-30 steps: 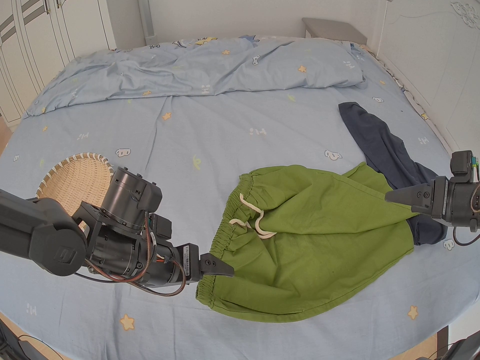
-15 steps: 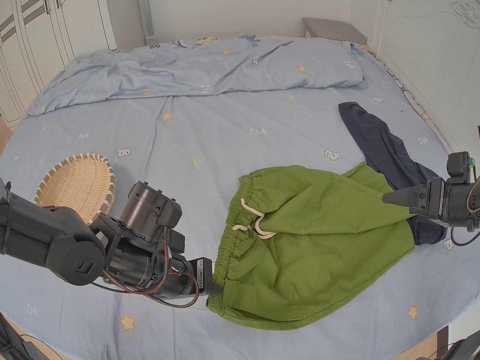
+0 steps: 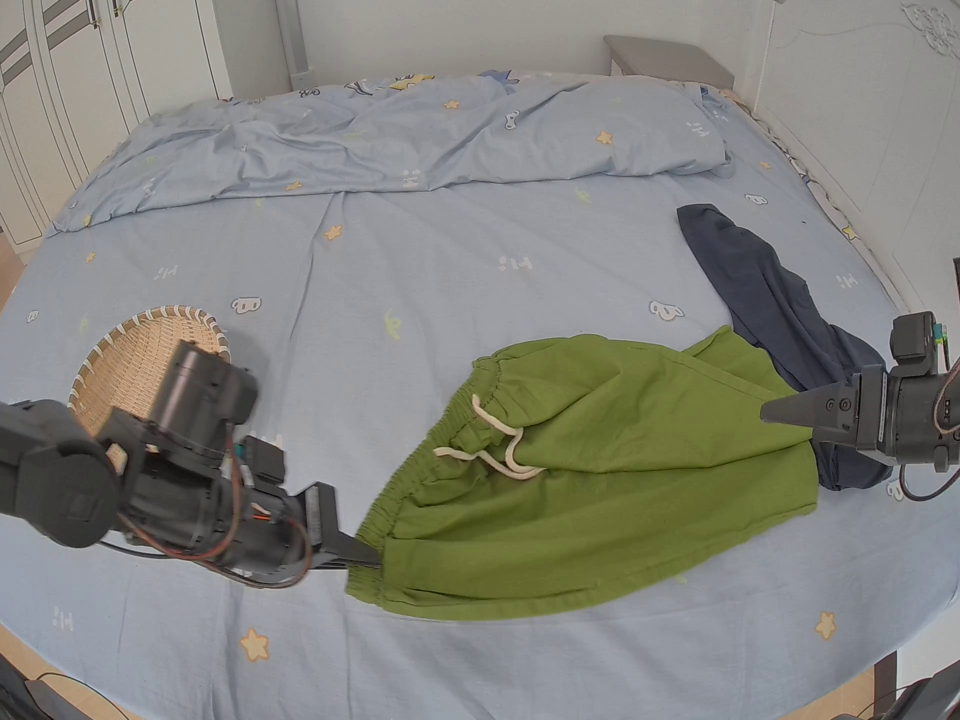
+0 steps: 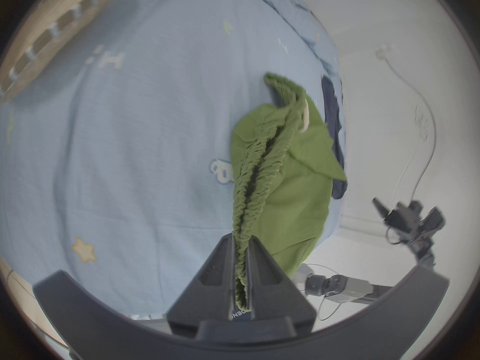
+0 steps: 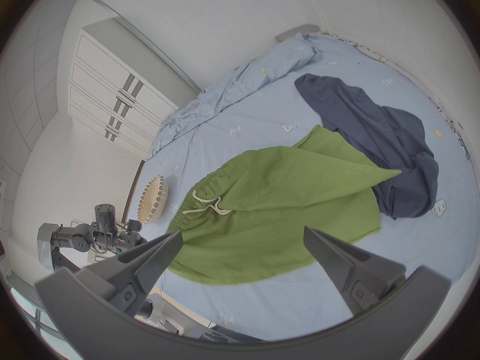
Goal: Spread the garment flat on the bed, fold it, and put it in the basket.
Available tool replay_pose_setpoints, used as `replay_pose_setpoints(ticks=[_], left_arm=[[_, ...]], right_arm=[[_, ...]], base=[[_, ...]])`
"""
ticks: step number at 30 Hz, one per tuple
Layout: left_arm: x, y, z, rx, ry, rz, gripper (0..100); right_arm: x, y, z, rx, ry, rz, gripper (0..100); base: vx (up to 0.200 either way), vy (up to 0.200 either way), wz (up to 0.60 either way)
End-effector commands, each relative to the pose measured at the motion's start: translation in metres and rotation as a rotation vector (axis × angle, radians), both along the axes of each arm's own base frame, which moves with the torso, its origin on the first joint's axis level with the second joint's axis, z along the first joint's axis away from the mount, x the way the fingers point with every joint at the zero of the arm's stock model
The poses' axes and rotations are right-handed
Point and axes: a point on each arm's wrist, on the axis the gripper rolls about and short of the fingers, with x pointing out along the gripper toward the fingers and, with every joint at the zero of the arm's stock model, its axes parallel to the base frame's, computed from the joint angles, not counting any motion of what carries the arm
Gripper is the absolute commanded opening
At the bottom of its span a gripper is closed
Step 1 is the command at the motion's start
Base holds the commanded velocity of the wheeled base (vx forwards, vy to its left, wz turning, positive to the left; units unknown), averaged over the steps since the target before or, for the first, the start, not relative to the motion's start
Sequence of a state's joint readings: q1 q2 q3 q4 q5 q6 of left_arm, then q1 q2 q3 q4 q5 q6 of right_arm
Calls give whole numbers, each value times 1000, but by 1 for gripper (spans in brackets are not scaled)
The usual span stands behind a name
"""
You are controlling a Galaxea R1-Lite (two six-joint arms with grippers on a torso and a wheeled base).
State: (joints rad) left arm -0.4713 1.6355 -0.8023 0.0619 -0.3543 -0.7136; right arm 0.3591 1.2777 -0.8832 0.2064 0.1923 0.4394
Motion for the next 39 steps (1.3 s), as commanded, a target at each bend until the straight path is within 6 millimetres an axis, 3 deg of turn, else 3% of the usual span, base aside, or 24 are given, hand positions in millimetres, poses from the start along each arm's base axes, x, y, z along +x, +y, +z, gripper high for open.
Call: replay_pose_setpoints(ticks=[1, 4, 8, 11, 15, 28, 39], left_arm=[[-44, 61, 21, -113, -57, 130, 0], [-63, 80, 14, -156, -43, 170, 0], [-86, 84, -5, -158, -20, 161, 0], [-94, 85, -17, -155, -7, 154, 0], [-104, 88, -40, -165, -71, 166, 0], [-113, 90, -51, -197, -174, 162, 0], [-110, 90, -48, -199, -188, 162, 0]], right_arm=[[-4, -3, -9, 8, 63, 22, 100], [-7, -14, -27, 10, 147, 2, 100], [-12, -26, -52, 40, 250, 0, 100], [-18, -29, -66, 37, 302, 14, 100], [-24, -38, -101, -27, 402, 45, 100], [21, -68, -158, 0, 481, 113, 100], [48, -68, -176, 10, 412, 138, 100]], base=[[0, 0, 0], [0, 0, 0], [0, 0, 0], [0, 0, 0], [0, 0, 0], [0, 0, 0], [0, 0, 0]])
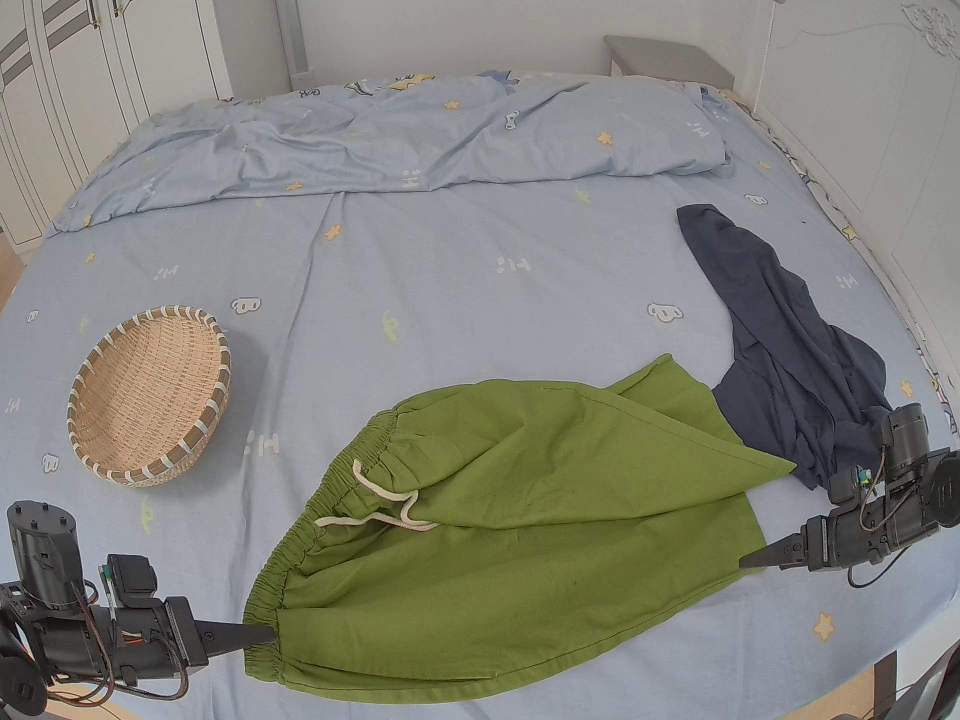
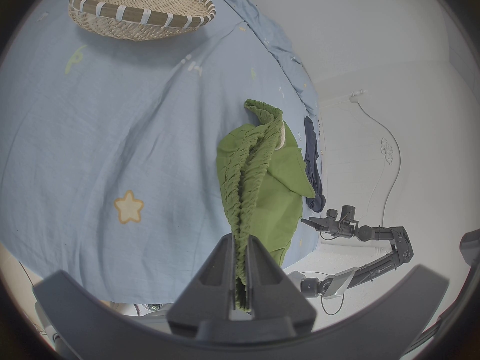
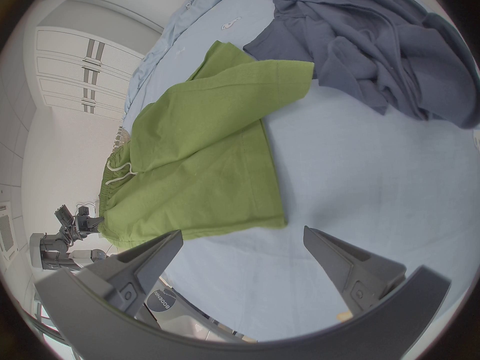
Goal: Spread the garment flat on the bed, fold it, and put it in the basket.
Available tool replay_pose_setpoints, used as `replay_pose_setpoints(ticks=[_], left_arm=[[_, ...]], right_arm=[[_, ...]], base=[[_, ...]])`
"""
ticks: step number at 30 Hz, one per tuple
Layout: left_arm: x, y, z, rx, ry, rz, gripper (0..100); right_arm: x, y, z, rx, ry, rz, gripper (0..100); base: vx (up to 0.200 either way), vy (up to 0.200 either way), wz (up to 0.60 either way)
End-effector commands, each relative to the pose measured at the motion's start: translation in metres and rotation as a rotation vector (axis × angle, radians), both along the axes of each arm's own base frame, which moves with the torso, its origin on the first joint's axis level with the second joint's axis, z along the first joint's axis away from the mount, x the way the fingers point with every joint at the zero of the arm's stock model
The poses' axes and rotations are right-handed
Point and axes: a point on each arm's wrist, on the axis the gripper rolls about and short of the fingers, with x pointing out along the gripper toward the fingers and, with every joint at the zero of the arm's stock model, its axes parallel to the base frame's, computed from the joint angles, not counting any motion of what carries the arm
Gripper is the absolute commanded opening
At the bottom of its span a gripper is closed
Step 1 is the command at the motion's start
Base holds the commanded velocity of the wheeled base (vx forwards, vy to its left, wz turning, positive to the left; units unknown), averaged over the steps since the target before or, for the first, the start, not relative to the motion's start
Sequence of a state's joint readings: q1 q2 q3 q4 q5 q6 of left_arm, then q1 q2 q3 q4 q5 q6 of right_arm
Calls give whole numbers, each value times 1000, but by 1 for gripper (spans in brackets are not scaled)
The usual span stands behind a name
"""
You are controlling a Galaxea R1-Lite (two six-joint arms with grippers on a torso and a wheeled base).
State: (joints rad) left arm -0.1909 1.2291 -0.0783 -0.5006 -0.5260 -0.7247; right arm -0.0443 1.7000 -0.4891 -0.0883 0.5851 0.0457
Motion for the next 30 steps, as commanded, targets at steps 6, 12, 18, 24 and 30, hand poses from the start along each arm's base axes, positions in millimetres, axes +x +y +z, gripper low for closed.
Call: replay_pose_setpoints(ticks=[6, 12, 18, 24, 30], left_arm=[[1, 0, 1, -1, -6, -1, 0], [1, -1, 1, 0, -7, -4, 0], [2, -1, 2, -1, -12, -7, 0], [2, -1, 2, -1, -12, -7, 0], [1, -1, 2, -1, -11, -7, 0]], right_arm=[[17, -1, -19, 33, 8, 9, 100], [24, 0, -22, 72, 5, 27, 100], [26, 0, -24, 74, 0, 28, 100], [26, 1, -24, 114, 0, 48, 100], [30, 0, -25, 119, -4, 46, 0]], base=[[0, 0, 0], [0, 0, 0], [0, 0, 0], [0, 0, 0], [0, 0, 0]])
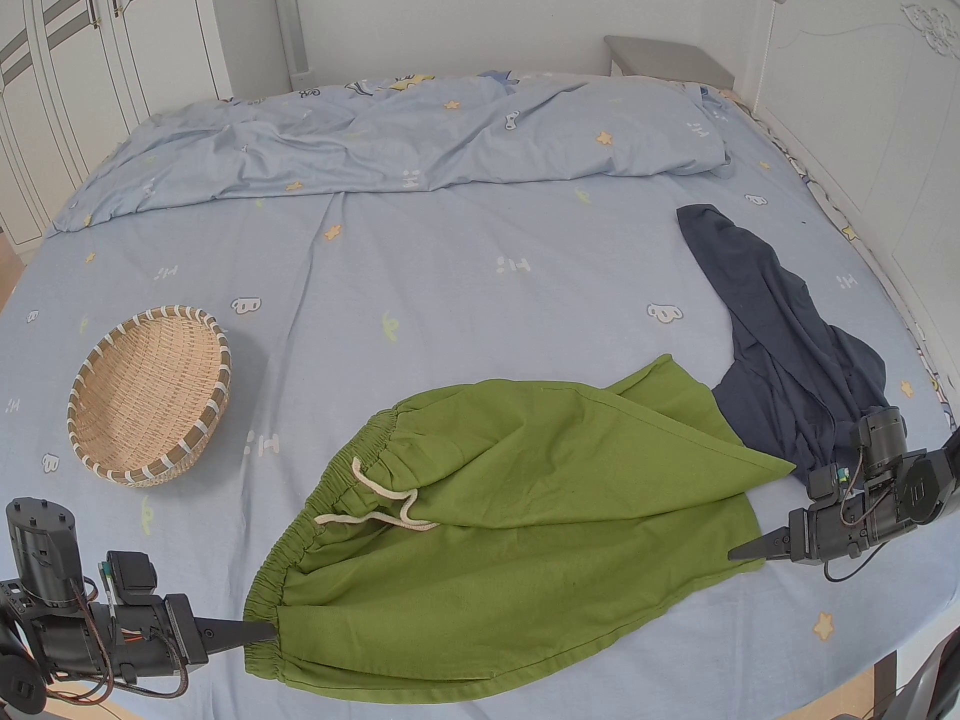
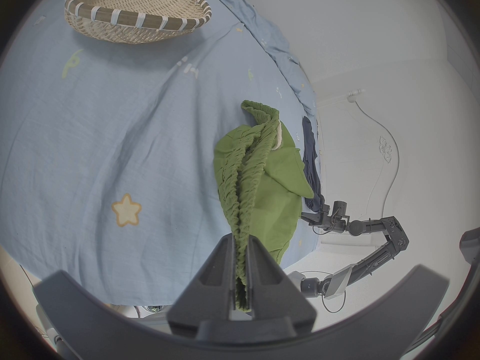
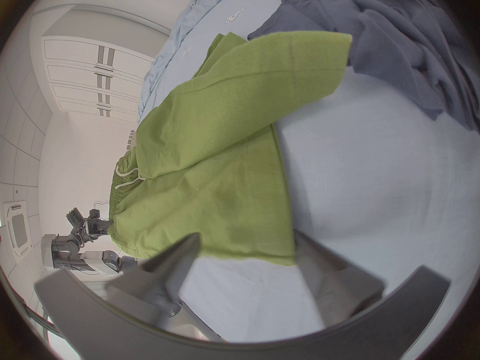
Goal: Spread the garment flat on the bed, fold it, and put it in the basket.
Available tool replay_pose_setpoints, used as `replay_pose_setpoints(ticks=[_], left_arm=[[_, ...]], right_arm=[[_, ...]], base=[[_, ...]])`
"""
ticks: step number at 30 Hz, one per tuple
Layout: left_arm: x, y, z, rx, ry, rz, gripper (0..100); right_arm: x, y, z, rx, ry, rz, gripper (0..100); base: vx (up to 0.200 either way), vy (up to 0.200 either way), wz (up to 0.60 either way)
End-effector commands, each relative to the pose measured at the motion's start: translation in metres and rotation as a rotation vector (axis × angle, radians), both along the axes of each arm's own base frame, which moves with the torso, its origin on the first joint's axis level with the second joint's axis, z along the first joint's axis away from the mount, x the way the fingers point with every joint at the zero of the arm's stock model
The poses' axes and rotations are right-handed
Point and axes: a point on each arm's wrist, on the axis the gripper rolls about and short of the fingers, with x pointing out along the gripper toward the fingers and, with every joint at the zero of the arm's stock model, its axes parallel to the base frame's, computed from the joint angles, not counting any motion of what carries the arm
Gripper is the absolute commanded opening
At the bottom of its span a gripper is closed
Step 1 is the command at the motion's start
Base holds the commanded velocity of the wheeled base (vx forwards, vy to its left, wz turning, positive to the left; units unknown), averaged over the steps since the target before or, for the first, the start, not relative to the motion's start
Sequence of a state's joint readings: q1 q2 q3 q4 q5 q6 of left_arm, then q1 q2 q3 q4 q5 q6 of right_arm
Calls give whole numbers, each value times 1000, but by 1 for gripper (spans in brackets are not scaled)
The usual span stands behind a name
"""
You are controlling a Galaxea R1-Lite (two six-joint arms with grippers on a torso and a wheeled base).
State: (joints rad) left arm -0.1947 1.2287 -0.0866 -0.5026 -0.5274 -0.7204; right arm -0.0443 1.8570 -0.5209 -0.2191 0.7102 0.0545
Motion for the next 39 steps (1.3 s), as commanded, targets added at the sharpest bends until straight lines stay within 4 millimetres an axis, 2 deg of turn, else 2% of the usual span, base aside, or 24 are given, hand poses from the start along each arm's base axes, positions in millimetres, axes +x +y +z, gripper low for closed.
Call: replay_pose_setpoints(ticks=[1, 10, 14, 21, 24, 30, 39], left_arm=[[0, 0, 0, 0, 2, 0, 0], [0, 1, -2, 3, 10, 5, 0], [-3, 1, -6, 30, 9, 0, 0], [-7, 4, -27, 246, 28, -21, 0], [-7, 4, -32, 279, 49, -32, 0], [0, 3, -35, 282, 71, -25, 0], [11, 2, -43, 285, 84, -19, 0]], right_arm=[[3, -1, -3, 3, 3, -4, 0], [1, -4, -4, 2, -2, -14, 0], [-13, -4, 3, -1, -11, -21, 0], [-42, -6, 18, -5, 5, -36, 0], [-52, -9, 21, -5, 35, -57, 0], [-69, -14, 19, -2, 74, -91, 0], [-95, -8, 12, 0, 122, -75, 0]], base=[[0, 0, 0], [0, 0, 0], [0, 0, 0], [0, 0, 0], [0, 0, 0], [0, 0, 0], [0, 0, 0]])
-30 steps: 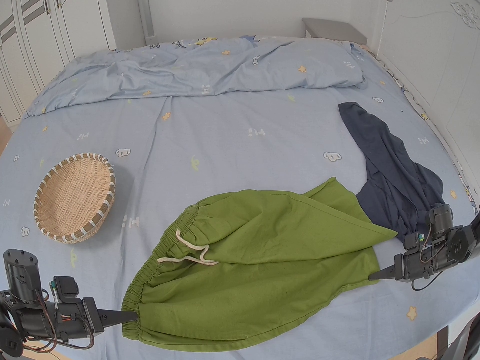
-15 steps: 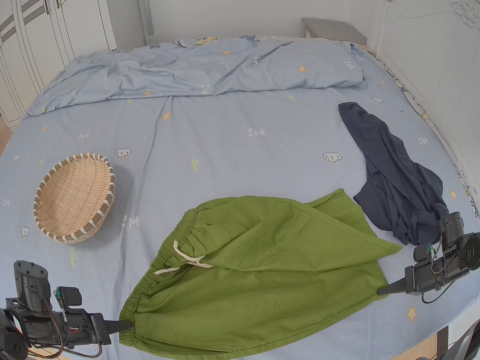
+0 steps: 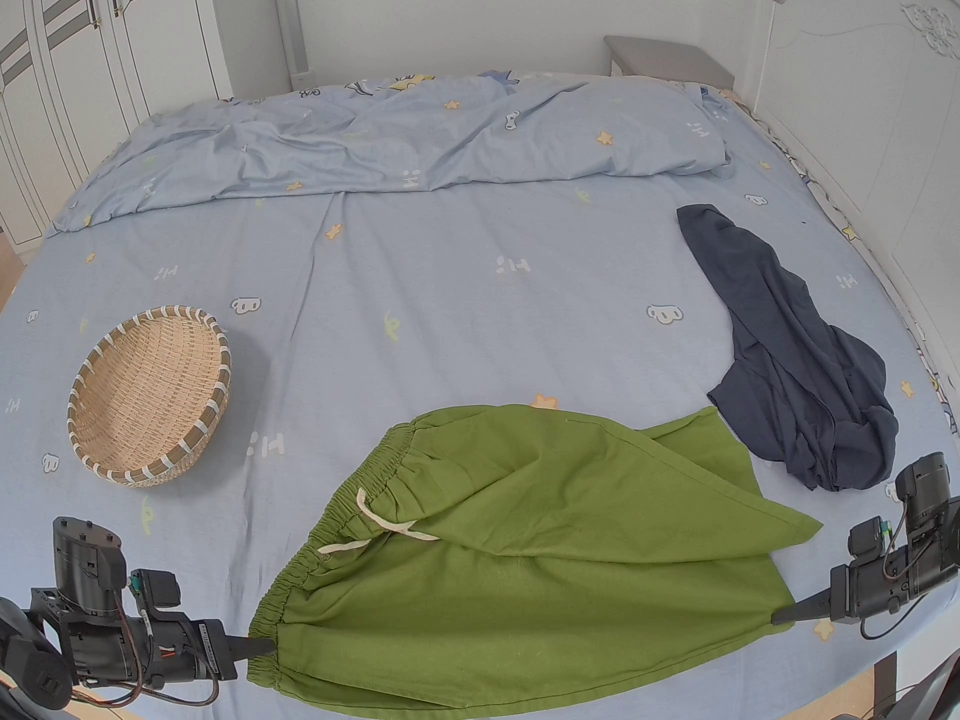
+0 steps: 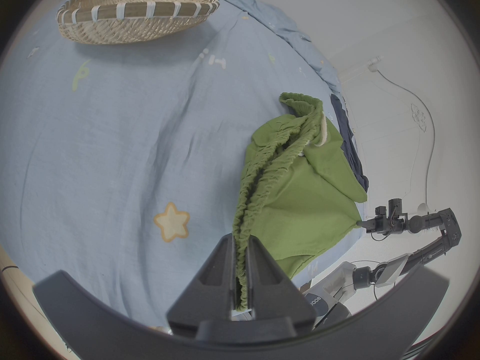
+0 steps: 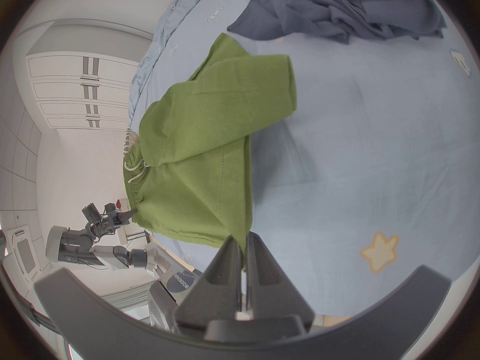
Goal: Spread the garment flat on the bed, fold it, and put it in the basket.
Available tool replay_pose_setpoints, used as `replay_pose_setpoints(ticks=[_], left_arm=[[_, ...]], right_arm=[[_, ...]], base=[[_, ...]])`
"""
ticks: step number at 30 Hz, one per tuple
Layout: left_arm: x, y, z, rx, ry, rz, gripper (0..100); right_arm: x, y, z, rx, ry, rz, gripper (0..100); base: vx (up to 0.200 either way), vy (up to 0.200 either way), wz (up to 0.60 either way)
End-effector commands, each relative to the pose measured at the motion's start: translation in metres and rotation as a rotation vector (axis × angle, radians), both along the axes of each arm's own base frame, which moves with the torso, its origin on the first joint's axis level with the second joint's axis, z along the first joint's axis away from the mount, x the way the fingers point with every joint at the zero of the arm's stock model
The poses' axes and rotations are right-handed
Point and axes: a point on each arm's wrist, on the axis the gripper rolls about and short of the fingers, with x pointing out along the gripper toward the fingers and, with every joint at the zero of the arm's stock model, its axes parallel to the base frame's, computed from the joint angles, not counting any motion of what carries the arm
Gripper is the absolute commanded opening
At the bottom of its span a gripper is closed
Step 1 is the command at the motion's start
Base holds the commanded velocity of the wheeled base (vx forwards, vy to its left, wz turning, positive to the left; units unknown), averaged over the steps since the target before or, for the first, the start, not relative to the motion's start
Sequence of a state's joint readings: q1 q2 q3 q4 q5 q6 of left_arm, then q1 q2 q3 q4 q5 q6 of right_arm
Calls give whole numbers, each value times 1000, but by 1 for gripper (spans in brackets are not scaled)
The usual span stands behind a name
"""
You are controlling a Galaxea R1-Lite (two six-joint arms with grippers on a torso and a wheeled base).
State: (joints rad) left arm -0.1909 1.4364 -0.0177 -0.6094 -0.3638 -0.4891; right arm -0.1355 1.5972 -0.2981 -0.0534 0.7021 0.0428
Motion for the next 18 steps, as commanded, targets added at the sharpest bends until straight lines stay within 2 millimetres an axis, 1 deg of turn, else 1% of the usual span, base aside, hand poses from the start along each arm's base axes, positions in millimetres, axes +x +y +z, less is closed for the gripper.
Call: replay_pose_setpoints(ticks=[1, 7, 12, 18], left_arm=[[0, 0, -10, 12, 66, 4, 0], [1, 2, -10, 14, 67, 17, 0], [5, 8, -10, 13, 61, 61, 0], [3, 9, -11, 16, 70, 69, 0]], right_arm=[[-14, 4, 0, 1, 3, 16, 0], [-16, 13, -2, -3, 15, 72, 0], [-16, 14, -3, -2, 25, 75, 0], [-22, 13, -8, -33, 54, 66, 0]], base=[[0, 0, 0], [0, 0, 0], [0, 0, 0], [0, 0, 0]])
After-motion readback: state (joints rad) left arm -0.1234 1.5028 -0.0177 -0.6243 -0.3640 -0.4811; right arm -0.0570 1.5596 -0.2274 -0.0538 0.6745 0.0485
